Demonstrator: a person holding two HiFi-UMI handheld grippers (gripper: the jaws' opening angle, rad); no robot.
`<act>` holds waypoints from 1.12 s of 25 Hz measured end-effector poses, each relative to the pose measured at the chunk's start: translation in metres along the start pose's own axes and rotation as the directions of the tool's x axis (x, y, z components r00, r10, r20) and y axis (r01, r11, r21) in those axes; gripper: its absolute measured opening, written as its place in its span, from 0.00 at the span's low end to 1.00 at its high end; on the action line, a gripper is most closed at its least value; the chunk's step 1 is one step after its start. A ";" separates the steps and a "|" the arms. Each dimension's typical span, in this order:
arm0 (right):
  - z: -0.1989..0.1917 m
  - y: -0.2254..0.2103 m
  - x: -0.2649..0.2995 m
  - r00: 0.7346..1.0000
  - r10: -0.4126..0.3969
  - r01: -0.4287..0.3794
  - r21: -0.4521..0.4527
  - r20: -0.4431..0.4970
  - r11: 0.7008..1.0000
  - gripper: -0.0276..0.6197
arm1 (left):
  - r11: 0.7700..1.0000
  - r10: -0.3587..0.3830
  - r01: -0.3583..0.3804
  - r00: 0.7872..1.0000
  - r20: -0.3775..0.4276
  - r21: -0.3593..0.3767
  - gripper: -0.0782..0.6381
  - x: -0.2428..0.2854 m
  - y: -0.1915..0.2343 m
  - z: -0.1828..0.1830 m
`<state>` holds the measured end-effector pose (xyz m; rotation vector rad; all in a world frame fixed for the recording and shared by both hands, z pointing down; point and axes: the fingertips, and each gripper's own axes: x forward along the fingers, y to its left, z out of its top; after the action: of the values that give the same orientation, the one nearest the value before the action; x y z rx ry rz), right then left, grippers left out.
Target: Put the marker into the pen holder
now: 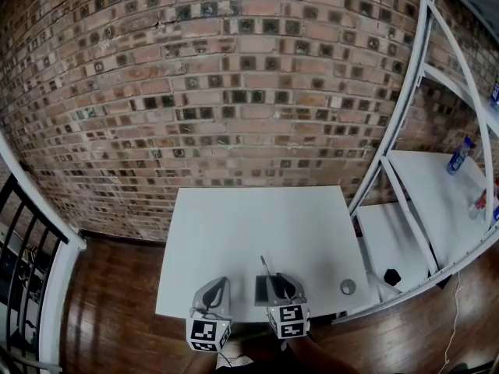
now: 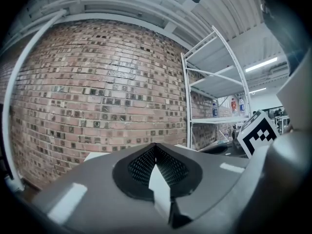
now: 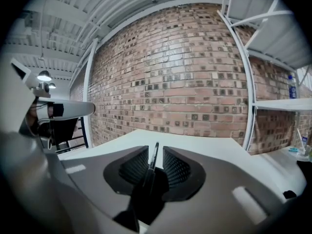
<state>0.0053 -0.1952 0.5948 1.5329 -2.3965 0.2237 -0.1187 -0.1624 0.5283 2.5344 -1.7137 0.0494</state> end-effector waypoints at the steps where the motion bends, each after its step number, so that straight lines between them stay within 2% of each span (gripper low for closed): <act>1: -0.004 0.001 0.000 1.000 0.004 -0.004 -0.004 -0.013 1.000 0.18 | 1.000 0.001 -0.001 1.000 -0.001 0.000 0.13 0.000 0.001 0.000; 4: -0.014 -0.002 -0.003 0.999 0.002 -0.002 -0.003 -0.033 1.000 0.18 | 1.000 0.006 -0.006 1.000 -0.002 -0.007 0.13 0.001 0.002 0.001; 13: -0.009 -0.015 -0.012 1.000 -0.016 0.016 -0.009 0.004 1.000 0.14 | 1.000 -0.004 0.004 1.000 -0.006 -0.012 0.13 0.004 -0.005 -0.004; 15: -0.002 -0.017 -0.017 0.999 -0.026 0.026 -0.012 0.031 1.000 0.14 | 1.000 -0.003 0.003 1.000 -0.006 -0.012 0.13 0.003 -0.007 -0.004; 19: 0.020 -0.021 -0.030 0.993 -0.047 0.051 -0.033 0.112 0.998 0.05 | 1.000 -0.005 0.004 1.000 -0.016 -0.013 0.13 0.002 -0.010 -0.006; 23: 0.047 -0.028 -0.041 0.982 -0.053 0.061 -0.042 0.180 0.997 0.05 | 1.000 -0.006 0.006 1.000 -0.008 -0.011 0.13 0.001 -0.014 -0.004; 28: 0.059 -0.033 -0.047 0.979 -0.055 0.065 -0.044 0.199 0.997 0.05 | 1.000 -0.012 0.012 1.000 -0.003 -0.008 0.13 -0.001 -0.022 0.005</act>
<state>0.0444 -0.1852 0.5228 1.6727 -2.4776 -0.0026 -0.0981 -0.1540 0.5225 2.5371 -1.6947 0.0450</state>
